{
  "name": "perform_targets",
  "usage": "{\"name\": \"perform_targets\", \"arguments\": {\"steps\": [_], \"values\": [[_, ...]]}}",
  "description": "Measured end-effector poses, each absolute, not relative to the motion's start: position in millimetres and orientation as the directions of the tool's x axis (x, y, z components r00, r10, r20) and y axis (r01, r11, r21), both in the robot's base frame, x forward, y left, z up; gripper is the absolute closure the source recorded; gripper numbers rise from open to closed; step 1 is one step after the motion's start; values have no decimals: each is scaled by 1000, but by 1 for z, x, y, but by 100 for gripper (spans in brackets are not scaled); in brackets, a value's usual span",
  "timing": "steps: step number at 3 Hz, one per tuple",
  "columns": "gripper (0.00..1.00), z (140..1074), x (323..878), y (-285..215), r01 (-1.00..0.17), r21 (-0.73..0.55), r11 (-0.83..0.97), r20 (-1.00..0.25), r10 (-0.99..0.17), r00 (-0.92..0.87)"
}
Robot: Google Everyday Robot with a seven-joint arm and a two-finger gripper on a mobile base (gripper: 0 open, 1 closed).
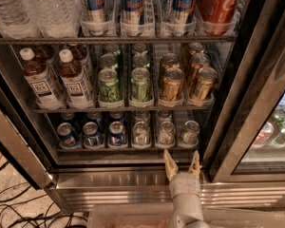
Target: Pick 7up can from bottom shelf of fridge
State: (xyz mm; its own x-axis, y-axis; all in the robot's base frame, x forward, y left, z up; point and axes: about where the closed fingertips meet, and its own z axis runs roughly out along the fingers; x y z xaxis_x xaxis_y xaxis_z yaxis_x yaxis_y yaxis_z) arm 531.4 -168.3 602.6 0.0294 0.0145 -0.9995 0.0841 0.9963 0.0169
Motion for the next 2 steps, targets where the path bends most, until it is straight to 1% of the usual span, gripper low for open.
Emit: {"name": "perform_targets", "arguments": {"steps": [1, 2], "values": [[41, 603, 532, -168, 87, 17, 996, -999, 14, 31], [39, 604, 536, -171, 103, 22, 994, -999, 19, 31]]}}
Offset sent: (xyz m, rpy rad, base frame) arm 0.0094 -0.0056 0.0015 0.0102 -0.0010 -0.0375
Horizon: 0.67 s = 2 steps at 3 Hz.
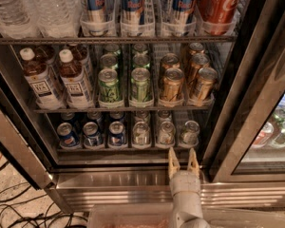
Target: Pick 7up can from bottom shelf of fridge
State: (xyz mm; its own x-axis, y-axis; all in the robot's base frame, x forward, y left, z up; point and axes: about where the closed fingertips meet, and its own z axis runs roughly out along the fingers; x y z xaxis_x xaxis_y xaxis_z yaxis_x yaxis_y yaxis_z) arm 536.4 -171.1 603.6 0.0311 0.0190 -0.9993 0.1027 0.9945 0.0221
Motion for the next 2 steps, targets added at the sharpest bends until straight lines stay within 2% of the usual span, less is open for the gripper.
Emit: {"name": "perform_targets", "arguments": {"steps": [1, 2], "values": [[33, 612, 546, -176, 120, 23, 992, -999, 17, 51], [32, 619, 555, -179, 131, 24, 991, -998, 16, 60]]}}
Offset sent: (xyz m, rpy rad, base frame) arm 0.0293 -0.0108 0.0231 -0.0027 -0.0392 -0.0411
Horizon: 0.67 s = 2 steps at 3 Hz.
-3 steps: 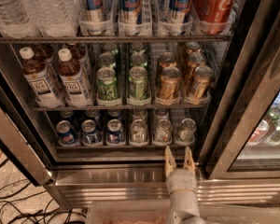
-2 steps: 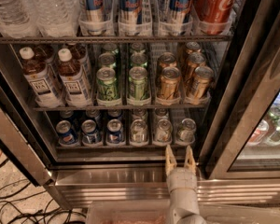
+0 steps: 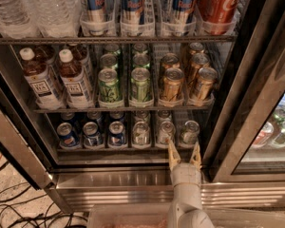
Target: Pick 7up can from bottom shelf of fridge
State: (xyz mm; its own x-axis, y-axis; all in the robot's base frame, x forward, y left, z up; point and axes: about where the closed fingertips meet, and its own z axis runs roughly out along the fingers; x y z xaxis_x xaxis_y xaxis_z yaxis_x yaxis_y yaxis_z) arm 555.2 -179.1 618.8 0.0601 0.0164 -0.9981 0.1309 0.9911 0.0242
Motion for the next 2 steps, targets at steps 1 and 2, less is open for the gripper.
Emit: {"name": "perform_targets", "arguments": {"steps": [1, 2], "values": [[35, 621, 565, -184, 145, 28, 989, -998, 21, 55], [36, 618, 574, -191, 166, 36, 985, -999, 30, 43]]}}
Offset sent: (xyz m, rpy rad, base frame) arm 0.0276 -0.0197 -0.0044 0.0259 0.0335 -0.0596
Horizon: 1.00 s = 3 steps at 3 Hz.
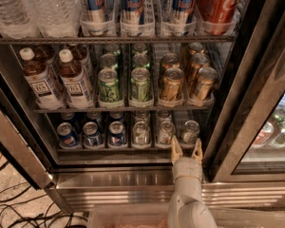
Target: Pick 7up can from bottom shelf of fridge
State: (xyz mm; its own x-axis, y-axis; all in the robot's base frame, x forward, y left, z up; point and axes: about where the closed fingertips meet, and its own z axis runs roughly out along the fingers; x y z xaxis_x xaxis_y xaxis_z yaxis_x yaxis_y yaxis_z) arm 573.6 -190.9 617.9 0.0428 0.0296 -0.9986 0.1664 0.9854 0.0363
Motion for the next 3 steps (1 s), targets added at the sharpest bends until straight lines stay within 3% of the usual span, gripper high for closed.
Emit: {"name": "perform_targets", "arguments": {"steps": [3], "values": [[36, 610, 607, -209, 218, 57, 974, -998, 54, 22]]}}
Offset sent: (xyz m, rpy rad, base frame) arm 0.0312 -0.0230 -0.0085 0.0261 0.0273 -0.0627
